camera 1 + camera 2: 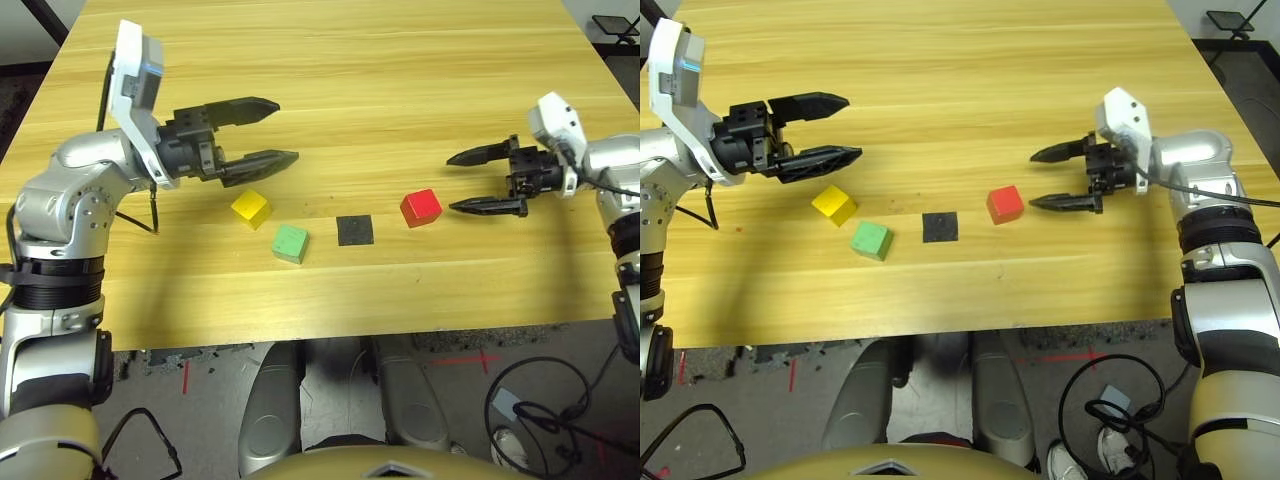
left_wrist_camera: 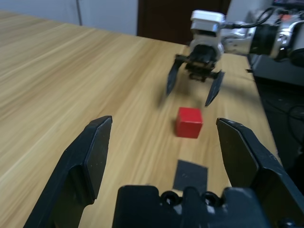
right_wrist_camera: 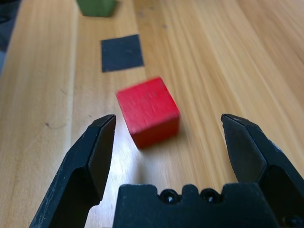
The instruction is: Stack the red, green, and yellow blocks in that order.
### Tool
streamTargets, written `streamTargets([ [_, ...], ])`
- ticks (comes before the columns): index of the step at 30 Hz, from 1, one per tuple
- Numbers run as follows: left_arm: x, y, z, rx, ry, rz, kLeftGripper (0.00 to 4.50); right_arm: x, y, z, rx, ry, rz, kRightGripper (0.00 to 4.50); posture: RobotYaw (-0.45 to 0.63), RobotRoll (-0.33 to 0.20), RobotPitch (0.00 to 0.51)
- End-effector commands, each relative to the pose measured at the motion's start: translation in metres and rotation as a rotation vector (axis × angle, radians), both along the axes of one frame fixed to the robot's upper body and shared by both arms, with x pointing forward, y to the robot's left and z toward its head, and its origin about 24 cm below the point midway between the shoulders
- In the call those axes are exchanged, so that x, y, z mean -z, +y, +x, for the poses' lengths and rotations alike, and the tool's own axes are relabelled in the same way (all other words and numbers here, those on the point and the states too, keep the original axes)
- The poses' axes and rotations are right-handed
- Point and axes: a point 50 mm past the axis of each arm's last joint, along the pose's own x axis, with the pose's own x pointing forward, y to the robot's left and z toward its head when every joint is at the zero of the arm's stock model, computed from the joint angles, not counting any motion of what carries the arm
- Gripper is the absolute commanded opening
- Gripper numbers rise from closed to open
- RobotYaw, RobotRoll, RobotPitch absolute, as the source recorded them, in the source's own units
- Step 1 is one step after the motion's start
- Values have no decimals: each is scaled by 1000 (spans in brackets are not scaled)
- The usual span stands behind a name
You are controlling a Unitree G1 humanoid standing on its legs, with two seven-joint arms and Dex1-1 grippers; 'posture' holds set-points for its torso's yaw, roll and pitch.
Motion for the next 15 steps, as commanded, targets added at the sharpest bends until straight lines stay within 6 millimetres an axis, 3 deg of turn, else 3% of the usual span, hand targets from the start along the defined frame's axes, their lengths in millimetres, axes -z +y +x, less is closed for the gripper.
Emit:
streamTargets([
  [1,6,-6,-3,4,9,21,4464,-2,10,1,-59,-6,-16,4500,174,-73,235],
  [15,15,-10,-4,-26,28,37,4464,16,30,4,-171,-6,-144,4500,227,-58,249],
])
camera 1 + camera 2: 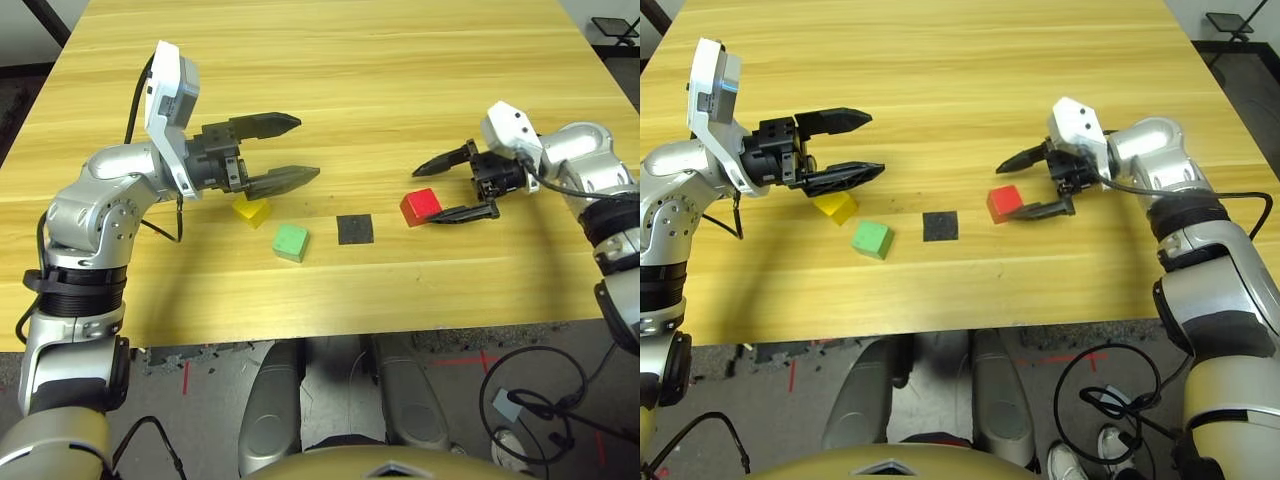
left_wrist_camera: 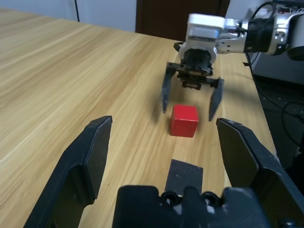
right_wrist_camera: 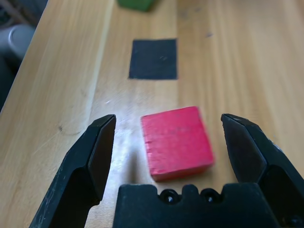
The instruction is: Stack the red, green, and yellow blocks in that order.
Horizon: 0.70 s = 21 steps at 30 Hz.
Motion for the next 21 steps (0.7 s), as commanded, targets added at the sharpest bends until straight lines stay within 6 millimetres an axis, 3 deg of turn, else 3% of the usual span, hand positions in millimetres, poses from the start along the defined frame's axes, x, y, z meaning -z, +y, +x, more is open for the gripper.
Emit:
streamTargets([
  [1,7,-3,-2,-2,25,31,4464,4,-1,1,-16,-19,-43,4500,230,-57,250],
  [5,8,-4,-3,-11,26,45,4464,7,-5,3,1,-34,-99,4500,234,-55,252],
  [12,8,-4,-2,-22,25,43,4494,-2,-4,10,37,-67,-49,4434,233,-53,255],
  [19,8,-4,0,-37,23,42,4500,-5,4,12,23,-76,-19,2120,236,-53,254],
  [21,8,-3,0,-43,24,42,4500,-6,5,11,18,-79,-23,1995,237,-54,252],
])
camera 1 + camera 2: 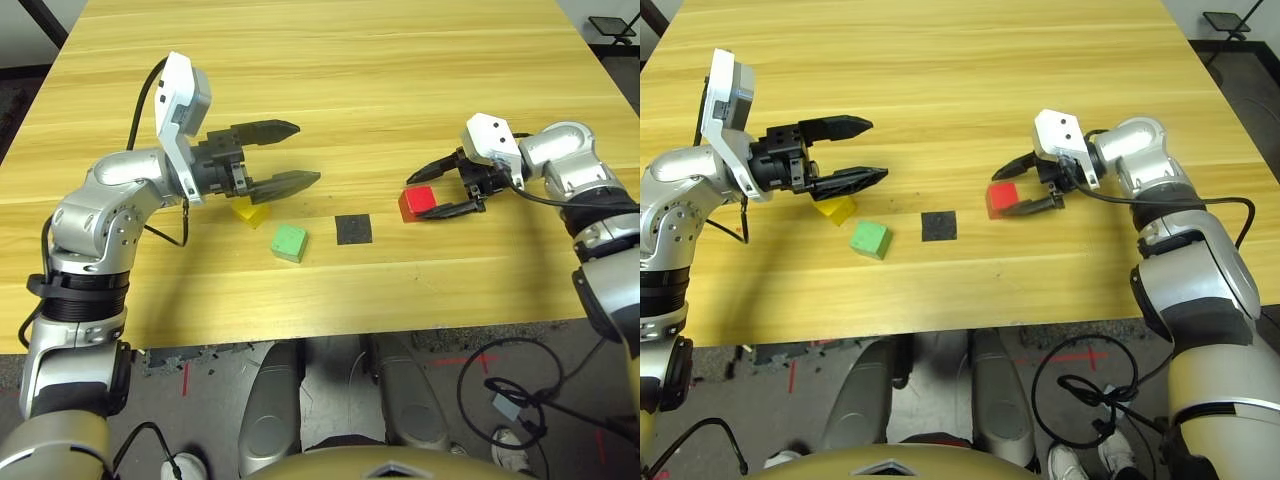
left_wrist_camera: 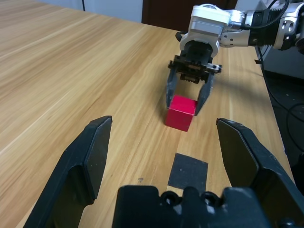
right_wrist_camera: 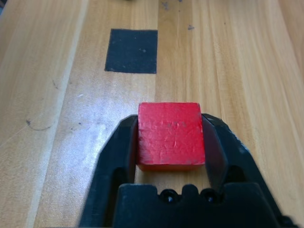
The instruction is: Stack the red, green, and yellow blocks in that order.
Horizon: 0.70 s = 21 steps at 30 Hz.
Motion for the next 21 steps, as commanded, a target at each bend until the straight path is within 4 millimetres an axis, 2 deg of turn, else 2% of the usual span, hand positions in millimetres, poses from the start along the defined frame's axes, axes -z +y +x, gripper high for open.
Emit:
streamTargets([
  [1,1,-2,-1,-2,6,21,4500,2,1,-2,-15,14,-27,1996,238,-55,252],
  [5,0,-2,0,-5,6,23,4500,1,6,-4,-30,43,-48,1996,239,-58,249],
  [10,-3,-3,1,11,3,44,4500,-7,41,-11,-113,96,-33,1996,244,-60,243],
  [16,-9,-5,4,17,-11,60,4500,-5,69,-18,-99,101,-13,1996,260,-61,245],
  [21,-10,-5,3,15,-12,64,4500,-3,77,-17,-54,79,-5,1996,270,-62,249],
])
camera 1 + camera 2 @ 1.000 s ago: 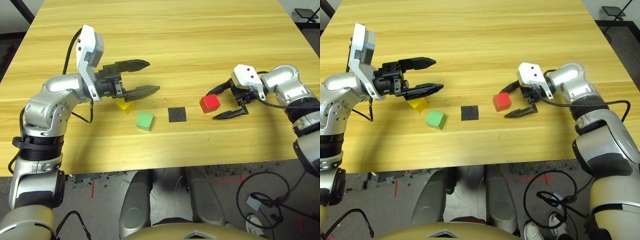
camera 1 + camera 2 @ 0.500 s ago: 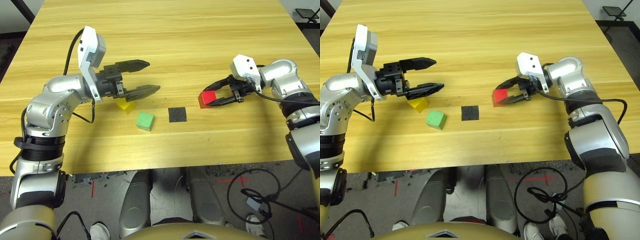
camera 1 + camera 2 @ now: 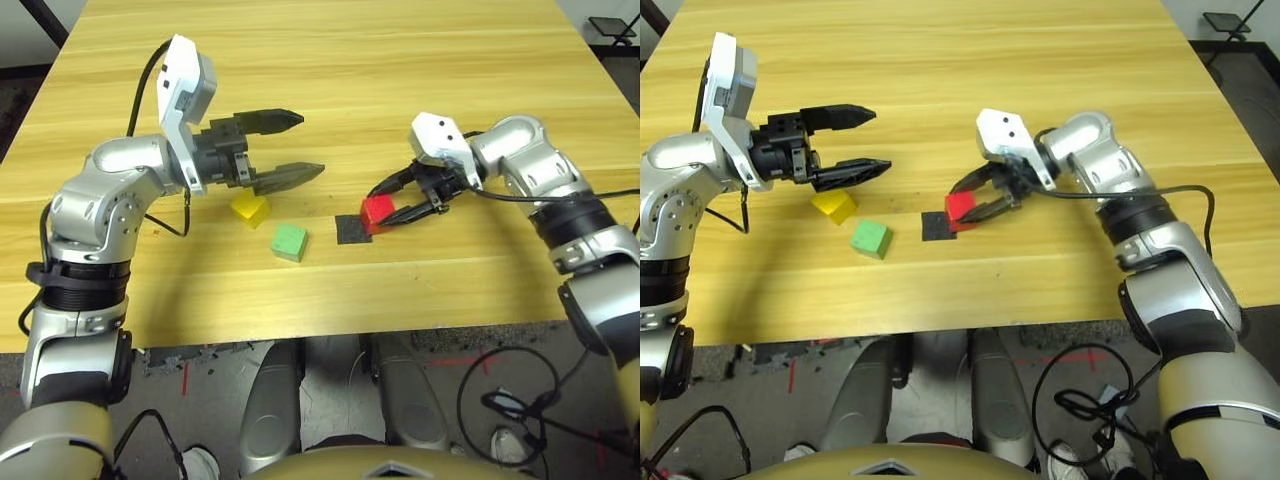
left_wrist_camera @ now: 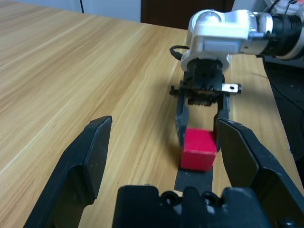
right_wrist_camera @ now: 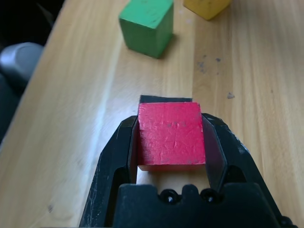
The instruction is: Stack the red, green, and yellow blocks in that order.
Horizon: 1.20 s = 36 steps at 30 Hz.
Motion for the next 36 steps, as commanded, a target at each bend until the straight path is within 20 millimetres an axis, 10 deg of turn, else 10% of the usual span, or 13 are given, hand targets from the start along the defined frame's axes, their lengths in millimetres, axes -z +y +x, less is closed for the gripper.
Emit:
streamTargets([
  [1,2,-1,-1,5,18,23,4500,-1,2,0,37,-15,17,1996,277,-62,249],
  [24,4,1,-5,-26,22,11,4500,13,19,-10,15,26,47,1996,311,-60,256],
  [30,10,12,-5,-59,32,41,4500,9,13,-14,-34,57,89,4306,303,-56,254],
  [36,19,33,-16,-78,17,105,4500,-20,-15,-15,-78,142,279,4447,299,-53,252],
])
